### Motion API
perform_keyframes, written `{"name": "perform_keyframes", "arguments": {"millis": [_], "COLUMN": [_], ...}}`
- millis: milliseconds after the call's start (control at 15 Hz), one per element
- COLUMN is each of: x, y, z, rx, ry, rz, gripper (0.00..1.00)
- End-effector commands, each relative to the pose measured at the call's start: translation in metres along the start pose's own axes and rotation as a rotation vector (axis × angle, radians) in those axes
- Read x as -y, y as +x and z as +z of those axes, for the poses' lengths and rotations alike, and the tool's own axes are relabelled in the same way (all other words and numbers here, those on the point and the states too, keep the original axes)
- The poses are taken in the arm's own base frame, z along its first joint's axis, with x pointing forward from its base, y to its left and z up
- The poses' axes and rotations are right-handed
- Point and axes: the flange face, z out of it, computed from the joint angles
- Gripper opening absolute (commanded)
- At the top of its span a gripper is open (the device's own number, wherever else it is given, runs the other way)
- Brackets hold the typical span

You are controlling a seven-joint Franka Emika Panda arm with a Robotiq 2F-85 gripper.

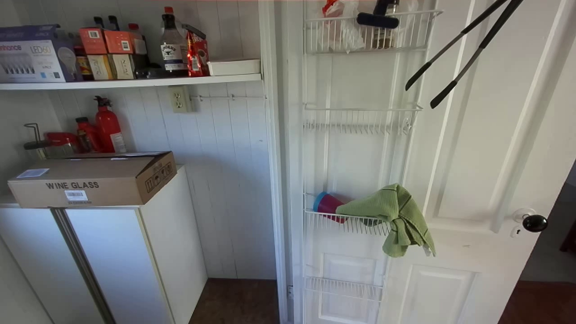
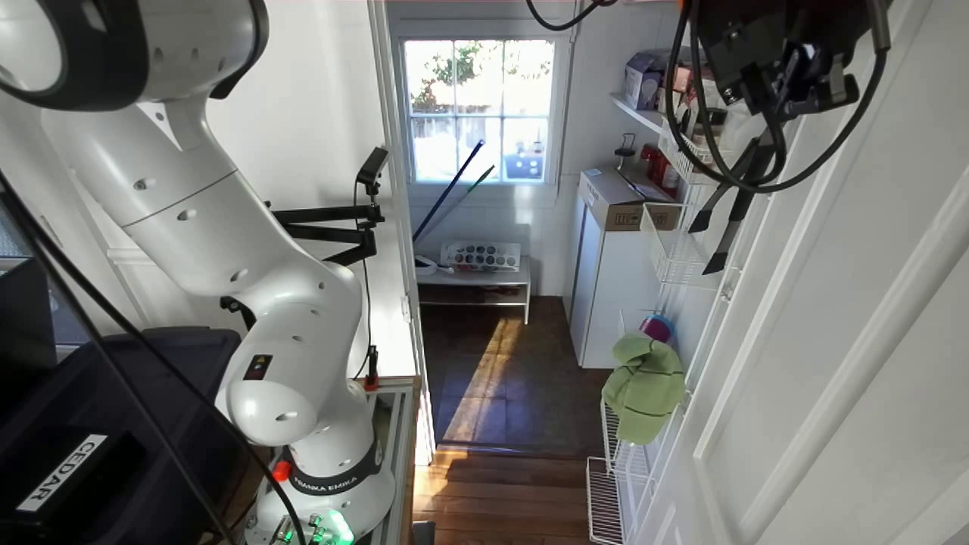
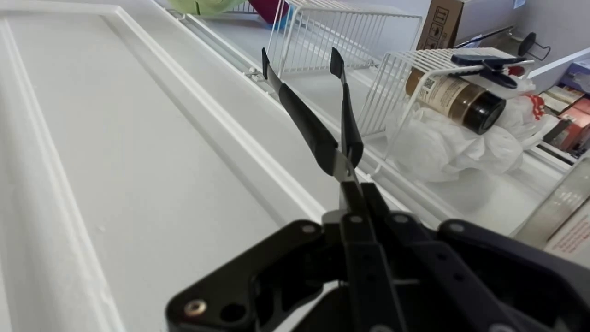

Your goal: Pick up the tongs from the third white rack from the bottom and hang them on the fourth white rack from the bottom

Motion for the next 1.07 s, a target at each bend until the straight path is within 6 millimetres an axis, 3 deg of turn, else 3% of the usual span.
{"name": "perform_keyframes", "arguments": {"millis": [0, 400, 533, 1000], "x": [0.007, 0.012, 0.007, 0.009], "y": [0.006, 0.009, 0.007, 0.010], "z": [-0.033, -0.066, -0.056, -0.064], "rx": [-0.024, -0.008, -0.011, -0.009], "ry": [0.014, 0.022, 0.020, 0.023], "rz": [0.000, -0.014, -0.019, -0.021], "gripper": [0.01, 0.01, 0.04, 0.01]}}
